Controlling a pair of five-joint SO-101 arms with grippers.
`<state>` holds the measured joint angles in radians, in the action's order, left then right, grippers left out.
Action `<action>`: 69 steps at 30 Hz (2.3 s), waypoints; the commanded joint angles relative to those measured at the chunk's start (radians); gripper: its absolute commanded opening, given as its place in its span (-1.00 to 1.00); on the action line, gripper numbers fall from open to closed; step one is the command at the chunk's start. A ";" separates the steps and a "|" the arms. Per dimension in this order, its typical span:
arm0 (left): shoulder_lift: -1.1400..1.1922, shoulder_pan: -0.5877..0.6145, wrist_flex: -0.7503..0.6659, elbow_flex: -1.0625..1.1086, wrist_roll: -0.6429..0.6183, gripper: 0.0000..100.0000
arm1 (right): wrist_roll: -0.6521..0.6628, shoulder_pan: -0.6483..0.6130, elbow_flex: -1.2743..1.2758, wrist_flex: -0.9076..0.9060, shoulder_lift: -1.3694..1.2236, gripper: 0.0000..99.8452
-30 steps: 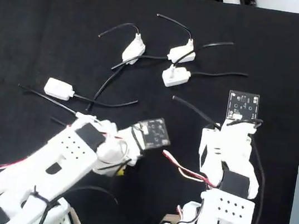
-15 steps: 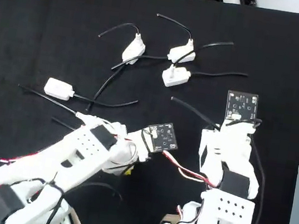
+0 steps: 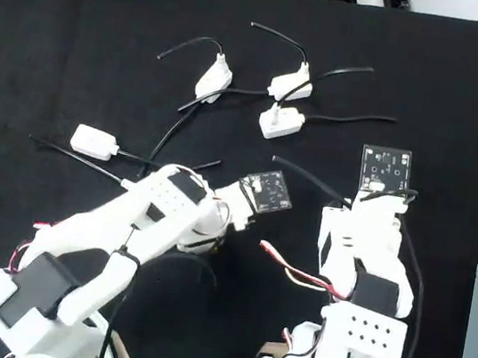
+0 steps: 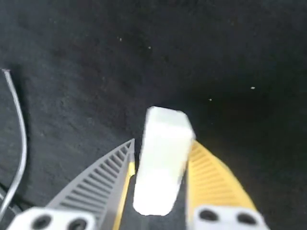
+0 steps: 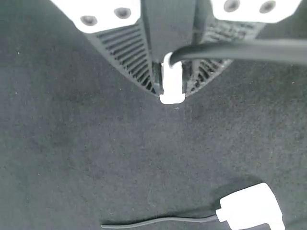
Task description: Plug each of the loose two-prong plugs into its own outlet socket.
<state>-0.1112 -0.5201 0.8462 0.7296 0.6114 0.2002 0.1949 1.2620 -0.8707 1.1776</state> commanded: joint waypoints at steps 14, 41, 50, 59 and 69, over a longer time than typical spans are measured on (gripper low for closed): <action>-0.005 0.016 0.333 -0.140 -0.204 -0.68 | 0.009 0.015 -0.002 -0.002 0.013 -0.98; -0.006 0.252 0.539 -0.380 -0.160 -0.57 | 0.009 0.006 0.008 -0.002 0.013 -0.98; -0.423 0.331 0.465 -0.194 -0.224 -0.57 | 0.006 -0.161 -0.036 -0.110 0.016 -0.98; -0.959 0.638 0.361 0.150 -0.321 -0.59 | 0.000 -0.347 -0.091 -0.115 0.012 -0.98; -1.407 0.848 0.265 0.515 -0.344 -0.94 | -0.066 -0.646 -0.145 -0.109 0.010 -0.98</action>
<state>-1.4154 0.3023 1.1362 1.1914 0.2739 0.1726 -0.3345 1.1930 -0.9828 1.1776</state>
